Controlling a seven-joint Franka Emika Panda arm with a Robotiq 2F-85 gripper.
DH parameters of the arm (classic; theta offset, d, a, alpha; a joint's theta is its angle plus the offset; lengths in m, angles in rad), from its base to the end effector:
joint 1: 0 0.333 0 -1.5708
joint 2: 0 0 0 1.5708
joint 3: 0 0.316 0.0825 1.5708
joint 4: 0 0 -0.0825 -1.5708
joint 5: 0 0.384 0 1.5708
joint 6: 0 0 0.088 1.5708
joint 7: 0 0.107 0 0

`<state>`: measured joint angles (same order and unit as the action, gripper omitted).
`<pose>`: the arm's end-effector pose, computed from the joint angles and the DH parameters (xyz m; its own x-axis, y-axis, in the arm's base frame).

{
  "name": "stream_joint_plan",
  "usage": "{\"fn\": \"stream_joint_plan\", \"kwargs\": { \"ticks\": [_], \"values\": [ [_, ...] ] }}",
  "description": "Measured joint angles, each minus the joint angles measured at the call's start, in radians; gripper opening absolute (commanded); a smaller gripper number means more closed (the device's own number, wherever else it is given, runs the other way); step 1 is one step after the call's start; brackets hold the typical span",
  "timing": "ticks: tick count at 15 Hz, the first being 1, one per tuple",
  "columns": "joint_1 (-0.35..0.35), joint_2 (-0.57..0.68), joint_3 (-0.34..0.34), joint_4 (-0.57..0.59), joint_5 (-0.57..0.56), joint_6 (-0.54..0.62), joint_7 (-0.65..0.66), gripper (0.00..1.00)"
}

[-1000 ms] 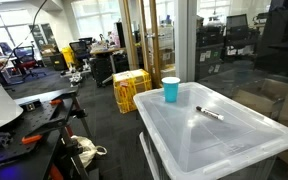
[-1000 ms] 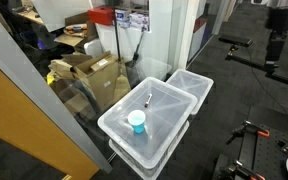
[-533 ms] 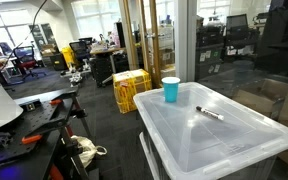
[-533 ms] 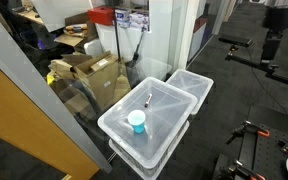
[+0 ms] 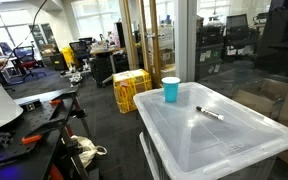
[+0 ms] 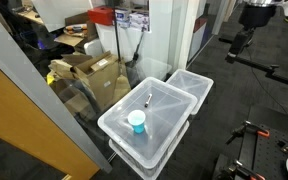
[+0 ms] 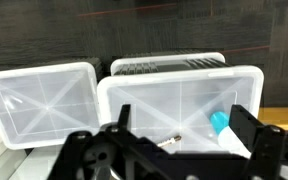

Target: Pick up the marker and put it in the blue cup

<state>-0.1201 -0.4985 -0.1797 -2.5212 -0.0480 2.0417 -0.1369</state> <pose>0.3751 -0.1202 0.4480 0.9925 -0.1205 0.0192 -0.1197 -0.9920 -0.0402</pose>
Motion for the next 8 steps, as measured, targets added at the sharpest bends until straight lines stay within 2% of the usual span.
{"fn": "stream_joint_plan", "kwargs": {
  "ticks": [4, 8],
  "values": [
    [0.022, 0.076, 0.002, 0.026, 0.163, 0.151, 0.03, 1.0],
    [0.058, 0.164, 0.014, 0.063, 0.302, 0.248, 0.056, 1.0]
  ]
}}
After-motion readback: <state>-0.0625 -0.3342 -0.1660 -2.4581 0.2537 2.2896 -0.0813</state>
